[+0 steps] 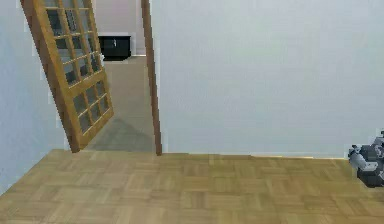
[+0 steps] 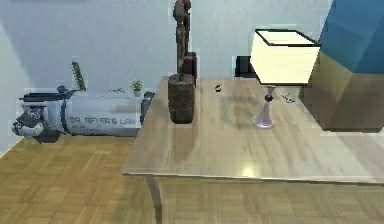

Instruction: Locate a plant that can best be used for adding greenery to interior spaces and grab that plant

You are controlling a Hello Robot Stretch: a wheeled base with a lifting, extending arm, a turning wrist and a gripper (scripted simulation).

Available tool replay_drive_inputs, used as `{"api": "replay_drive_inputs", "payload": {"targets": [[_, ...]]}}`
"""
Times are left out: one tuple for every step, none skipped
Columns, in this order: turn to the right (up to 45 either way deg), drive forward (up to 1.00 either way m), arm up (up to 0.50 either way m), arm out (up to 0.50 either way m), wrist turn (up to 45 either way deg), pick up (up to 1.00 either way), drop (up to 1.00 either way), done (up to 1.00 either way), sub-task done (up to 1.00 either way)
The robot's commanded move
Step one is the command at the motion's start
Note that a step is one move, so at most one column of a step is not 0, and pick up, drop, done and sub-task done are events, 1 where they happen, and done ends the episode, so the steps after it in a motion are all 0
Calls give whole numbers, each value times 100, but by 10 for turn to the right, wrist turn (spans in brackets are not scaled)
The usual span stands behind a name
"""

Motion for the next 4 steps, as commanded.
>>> {"api": "replay_drive_inputs", "payload": {"targets": [[0,50,0,0,0,0,0,0,0],[450,0,0,0,0,0,0,0,0],[210,0,0,0,0,0,0,0,0],[0,70,0,0,0,0,0,0,0]]}}
